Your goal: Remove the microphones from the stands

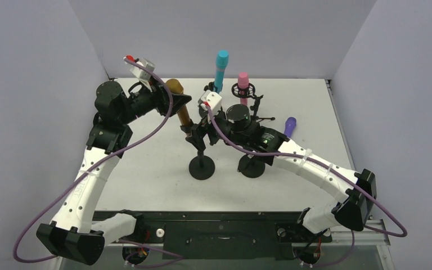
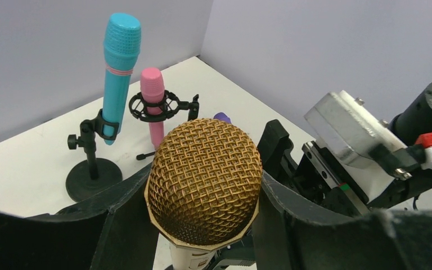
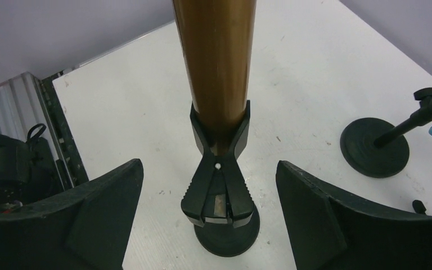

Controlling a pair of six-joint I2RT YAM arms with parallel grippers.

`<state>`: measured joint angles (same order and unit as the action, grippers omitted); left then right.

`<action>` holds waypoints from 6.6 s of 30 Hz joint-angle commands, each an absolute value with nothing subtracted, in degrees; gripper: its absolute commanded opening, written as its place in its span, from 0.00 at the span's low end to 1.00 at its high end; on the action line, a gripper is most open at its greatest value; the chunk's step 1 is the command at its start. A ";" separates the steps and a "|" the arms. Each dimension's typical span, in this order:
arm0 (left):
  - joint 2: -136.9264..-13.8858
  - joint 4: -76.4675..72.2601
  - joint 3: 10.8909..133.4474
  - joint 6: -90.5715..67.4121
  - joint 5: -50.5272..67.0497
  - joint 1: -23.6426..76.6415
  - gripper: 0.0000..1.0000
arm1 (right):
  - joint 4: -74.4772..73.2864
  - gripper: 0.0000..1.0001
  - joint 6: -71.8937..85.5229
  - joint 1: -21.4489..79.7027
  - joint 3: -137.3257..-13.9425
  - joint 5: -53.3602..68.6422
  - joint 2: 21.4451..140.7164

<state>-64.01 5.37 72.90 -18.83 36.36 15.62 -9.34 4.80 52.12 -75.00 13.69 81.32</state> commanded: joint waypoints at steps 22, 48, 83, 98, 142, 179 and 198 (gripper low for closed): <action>-73.09 5.30 80.55 -16.00 52.44 12.80 0.00 | -17.74 0.63 8.00 54.73 -82.17 -0.46 83.11; -76.09 7.25 82.87 -15.24 53.40 12.14 0.00 | -26.93 0.43 8.05 56.93 -88.17 -4.26 85.42; -73.20 9.24 82.44 -13.97 47.24 12.25 0.00 | -27.11 0.00 12.12 60.55 -89.79 -19.06 87.96; -72.80 10.43 82.70 -13.93 46.83 12.45 0.00 | -26.09 0.33 13.58 62.27 -91.08 -21.10 89.39; -72.20 8.42 83.65 -15.23 48.30 11.75 0.00 | -13.37 0.00 10.13 55.67 -76.64 6.40 80.78; -71.83 14.53 85.89 -11.91 48.99 10.45 0.00 | -30.62 0.59 11.12 58.36 -98.89 -1.26 91.21; -75.51 12.59 86.88 -15.09 54.14 8.49 0.00 | -39.13 0.45 10.55 59.25 -103.48 -5.56 95.10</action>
<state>-74.61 13.98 85.10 -14.06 51.86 8.84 -39.18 10.33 58.35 -100.31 -2.31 95.64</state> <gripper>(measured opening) 0.484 0.469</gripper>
